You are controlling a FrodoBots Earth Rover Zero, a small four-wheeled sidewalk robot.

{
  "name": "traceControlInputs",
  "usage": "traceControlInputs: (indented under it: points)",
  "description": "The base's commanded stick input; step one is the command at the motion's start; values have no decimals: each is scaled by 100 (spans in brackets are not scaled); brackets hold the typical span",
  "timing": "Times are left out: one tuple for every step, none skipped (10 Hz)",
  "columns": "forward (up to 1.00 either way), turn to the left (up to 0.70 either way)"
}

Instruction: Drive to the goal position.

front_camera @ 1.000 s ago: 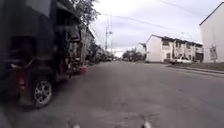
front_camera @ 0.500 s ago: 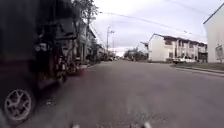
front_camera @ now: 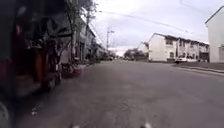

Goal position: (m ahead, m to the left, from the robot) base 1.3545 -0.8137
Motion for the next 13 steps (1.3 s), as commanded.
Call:
traceControlInputs:
  points:
    - [85,0]
    - [85,0]
    - [85,0]
    - [85,0]
    - [85,0]
    - [85,0]
    - [85,0]
    - [85,0]
    - [85,0]
    - [85,0]
    - [85,0]
    - [85,0]
    - [85,0]
